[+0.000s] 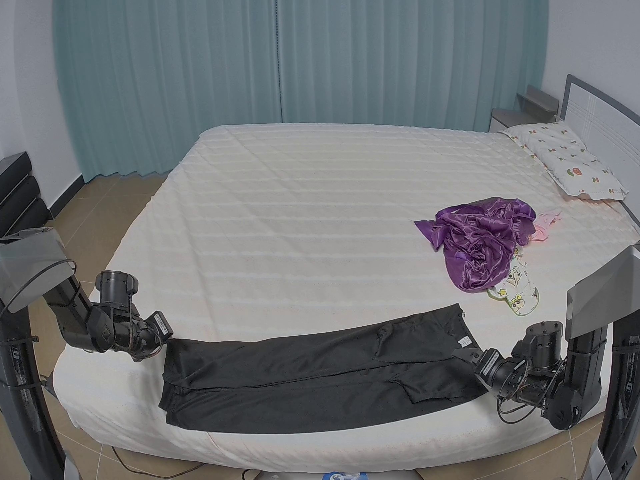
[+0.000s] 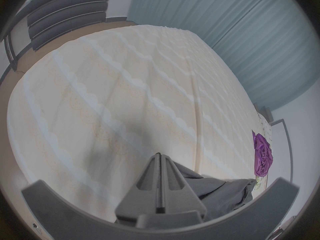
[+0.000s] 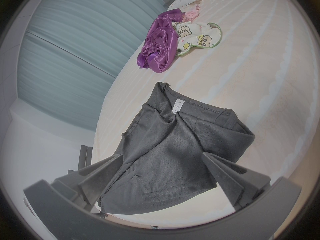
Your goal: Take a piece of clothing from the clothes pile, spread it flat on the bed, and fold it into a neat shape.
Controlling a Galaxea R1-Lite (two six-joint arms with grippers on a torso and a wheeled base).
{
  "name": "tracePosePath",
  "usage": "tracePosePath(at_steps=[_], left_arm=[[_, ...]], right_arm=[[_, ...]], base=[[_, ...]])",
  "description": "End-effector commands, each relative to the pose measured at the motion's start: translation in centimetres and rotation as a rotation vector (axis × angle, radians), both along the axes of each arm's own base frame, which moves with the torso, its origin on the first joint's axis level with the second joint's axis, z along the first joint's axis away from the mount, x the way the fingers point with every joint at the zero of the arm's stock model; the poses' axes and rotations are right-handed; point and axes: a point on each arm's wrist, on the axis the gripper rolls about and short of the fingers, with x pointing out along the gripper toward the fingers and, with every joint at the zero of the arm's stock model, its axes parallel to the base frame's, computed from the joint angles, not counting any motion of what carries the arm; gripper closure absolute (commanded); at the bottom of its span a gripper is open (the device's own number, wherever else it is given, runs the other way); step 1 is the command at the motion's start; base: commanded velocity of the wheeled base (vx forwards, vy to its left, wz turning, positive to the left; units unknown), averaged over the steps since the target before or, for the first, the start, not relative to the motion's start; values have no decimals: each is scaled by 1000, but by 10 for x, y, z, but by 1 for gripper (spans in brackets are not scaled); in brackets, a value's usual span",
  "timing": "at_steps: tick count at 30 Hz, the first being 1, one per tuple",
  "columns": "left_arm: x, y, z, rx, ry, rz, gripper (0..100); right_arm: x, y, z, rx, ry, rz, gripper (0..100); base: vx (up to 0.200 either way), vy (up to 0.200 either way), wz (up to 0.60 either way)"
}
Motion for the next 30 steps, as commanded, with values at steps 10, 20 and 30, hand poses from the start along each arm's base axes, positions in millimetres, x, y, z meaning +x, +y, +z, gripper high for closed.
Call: tracePosePath(at_steps=[10,20,30], left_arm=[[6,10,4,-45,-25,52,100],[9,11,-1,-60,-18,45,100],[10,11,-2,-62,-15,45,0]], right_arm=[[1,0,1,5,-16,1,0],[1,0,1,4,-18,-1,0],[2,-2,4,10,-25,-12,0]], base=[[0,0,0],[0,0,0],[0,0,0]])
